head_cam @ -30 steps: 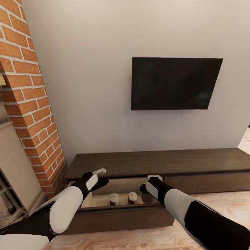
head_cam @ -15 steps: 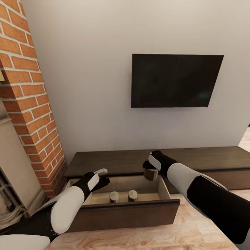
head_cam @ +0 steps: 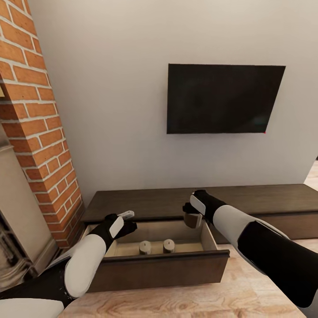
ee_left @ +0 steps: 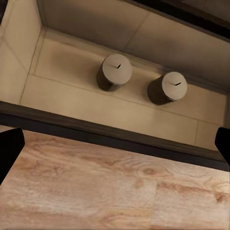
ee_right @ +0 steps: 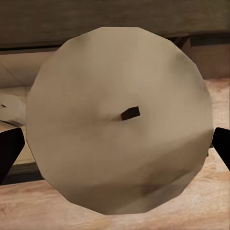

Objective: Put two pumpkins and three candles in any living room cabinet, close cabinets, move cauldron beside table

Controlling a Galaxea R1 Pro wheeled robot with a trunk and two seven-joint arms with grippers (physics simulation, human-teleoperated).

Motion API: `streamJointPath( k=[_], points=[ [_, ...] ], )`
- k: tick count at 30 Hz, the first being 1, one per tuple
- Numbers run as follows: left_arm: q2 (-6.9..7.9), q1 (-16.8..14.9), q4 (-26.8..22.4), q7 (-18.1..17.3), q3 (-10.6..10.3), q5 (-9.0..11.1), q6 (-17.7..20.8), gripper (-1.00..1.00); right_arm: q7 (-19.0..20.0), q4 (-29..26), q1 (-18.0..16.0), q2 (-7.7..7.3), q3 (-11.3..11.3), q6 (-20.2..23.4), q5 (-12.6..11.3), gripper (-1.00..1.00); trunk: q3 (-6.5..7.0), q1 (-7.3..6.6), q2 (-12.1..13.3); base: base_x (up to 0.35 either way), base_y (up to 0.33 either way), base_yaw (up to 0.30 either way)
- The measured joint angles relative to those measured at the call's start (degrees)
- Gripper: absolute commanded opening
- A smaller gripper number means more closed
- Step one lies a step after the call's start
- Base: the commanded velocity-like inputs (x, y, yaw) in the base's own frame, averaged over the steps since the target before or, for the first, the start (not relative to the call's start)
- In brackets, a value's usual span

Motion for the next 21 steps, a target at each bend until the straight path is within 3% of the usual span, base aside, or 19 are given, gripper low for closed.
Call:
streamJointPath(
  k=[4,6,9,15,21],
  points=[
    [0.10,0.00,-3.11,0.05,-0.09,0.05,2.61,1.00,0.02,0.11,-0.01,0.00,-0.02,-0.12,0.01,-1.00,0.00,0.01,-0.02,0.000,0.000,0.000],
    [0.14,0.00,-7.78,0.07,-0.11,0.04,8.09,1.00,0.01,0.94,0.01,0.03,0.09,-0.19,-0.02,-1.00,0.00,0.01,-0.02,0.000,0.000,0.000],
    [0.13,0.01,-12.32,0.08,-0.06,0.02,11.55,1.00,0.06,2.22,0.05,0.12,0.10,-0.34,-0.11,-1.00,0.00,0.00,-0.02,0.000,0.000,0.000],
    [0.11,0.03,-14.86,0.12,-0.23,-0.10,13.18,1.00,0.19,3.00,0.29,0.12,-0.08,-0.46,-2.68,-1.00,0.00,-0.02,-0.02,0.145,0.000,0.000],
    [0.08,0.03,-15.03,0.12,-0.25,-0.14,13.18,1.00,0.21,3.05,0.51,0.17,0.08,-0.45,-3.32,-1.00,0.00,0.00,-0.02,0.081,0.000,0.000]
  ],
)
